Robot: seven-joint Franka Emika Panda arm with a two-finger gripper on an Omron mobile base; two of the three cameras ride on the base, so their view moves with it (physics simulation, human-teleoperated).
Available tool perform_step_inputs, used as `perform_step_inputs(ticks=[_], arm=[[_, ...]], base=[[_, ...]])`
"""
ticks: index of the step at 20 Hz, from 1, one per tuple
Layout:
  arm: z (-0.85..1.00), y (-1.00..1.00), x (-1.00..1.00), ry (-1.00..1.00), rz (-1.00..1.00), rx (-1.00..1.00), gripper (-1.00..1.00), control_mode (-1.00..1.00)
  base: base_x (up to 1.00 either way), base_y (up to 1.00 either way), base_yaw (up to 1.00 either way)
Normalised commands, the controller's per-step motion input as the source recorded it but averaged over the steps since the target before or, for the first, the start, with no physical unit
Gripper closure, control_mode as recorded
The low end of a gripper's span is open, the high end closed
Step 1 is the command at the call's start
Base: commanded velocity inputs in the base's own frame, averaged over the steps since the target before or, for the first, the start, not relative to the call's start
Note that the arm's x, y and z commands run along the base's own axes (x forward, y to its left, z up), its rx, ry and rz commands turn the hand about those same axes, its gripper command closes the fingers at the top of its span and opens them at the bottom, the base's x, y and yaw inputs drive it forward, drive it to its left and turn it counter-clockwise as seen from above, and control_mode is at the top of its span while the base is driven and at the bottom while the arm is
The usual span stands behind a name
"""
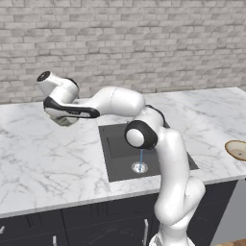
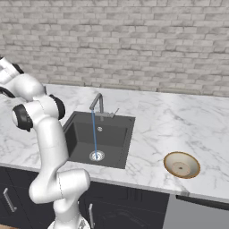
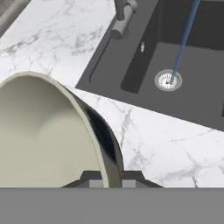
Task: Rinse each bowl for a few seconds and place them down in the sink or on the counter.
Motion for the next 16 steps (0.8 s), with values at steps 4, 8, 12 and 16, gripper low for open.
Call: perform_step_inputs(ticks=[4,8,12,16], arm=[[-0.04,-0.01,-0.34,-0.08,-0.36,-0.05,1.00,-1.00],[-0.22,0.00,-0.27,-0.14,-0.36,-0.07,1.00,-1.00],[-0.56,0.08,-0.27,-0.25,-0.31,-0.03,1.00,-1.00],[-0.67,0.31,-0.32,-0.34,-0.27,0.08,1.00,-1.00]], base=[[0.00,0.00,0.00],[0.00,0.00,0.00],[0.00,0.00,0.00],[0.00,0.00,0.00]])
